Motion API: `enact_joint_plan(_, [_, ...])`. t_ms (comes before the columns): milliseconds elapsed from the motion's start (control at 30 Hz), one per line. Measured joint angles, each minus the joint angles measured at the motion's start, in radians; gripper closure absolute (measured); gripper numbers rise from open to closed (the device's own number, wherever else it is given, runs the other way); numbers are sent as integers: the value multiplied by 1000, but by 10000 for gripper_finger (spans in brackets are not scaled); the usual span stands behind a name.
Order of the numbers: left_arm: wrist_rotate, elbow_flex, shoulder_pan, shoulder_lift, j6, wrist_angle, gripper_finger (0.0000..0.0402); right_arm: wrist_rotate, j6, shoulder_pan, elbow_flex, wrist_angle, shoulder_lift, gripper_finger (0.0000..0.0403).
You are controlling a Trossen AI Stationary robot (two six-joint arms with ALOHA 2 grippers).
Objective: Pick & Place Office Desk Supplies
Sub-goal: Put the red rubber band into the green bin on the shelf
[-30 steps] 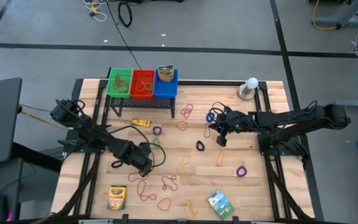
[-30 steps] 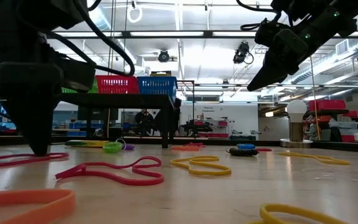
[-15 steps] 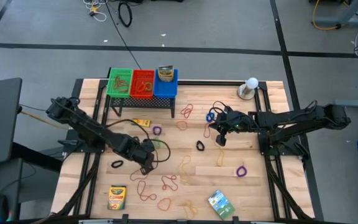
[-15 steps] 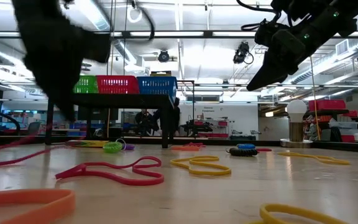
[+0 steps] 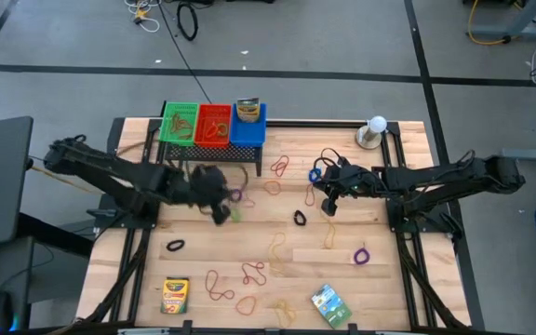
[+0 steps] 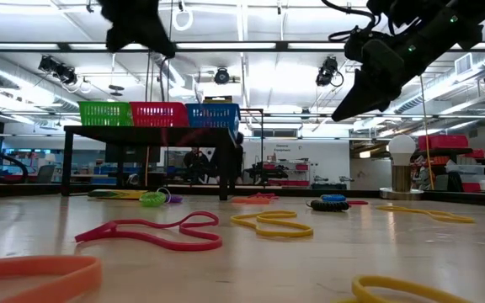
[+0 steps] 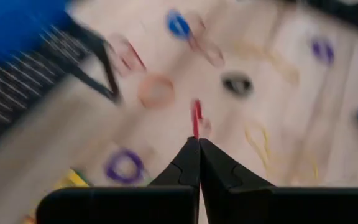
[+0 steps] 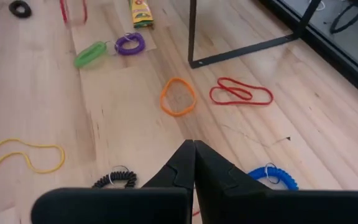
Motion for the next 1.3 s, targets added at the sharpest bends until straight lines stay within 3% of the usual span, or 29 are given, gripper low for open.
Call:
enact_joint_plan(267, [-61, 52, 140, -166, 121, 43, 400, 17, 4, 0, 0, 29, 0, 394])
enact_joint_plan(500, [-215, 128, 309, -234, 267, 18, 400, 46, 62, 0, 0, 51, 1, 394])
enact_joint_plan(933, [-218, 129, 769, -248, 439, 16, 400, 50, 102, 0, 0, 51, 1, 394])
enact_joint_plan(1300, [-172, -10, 943, -244, 398, -69, 399, 60, 116, 0, 0, 51, 1, 394])
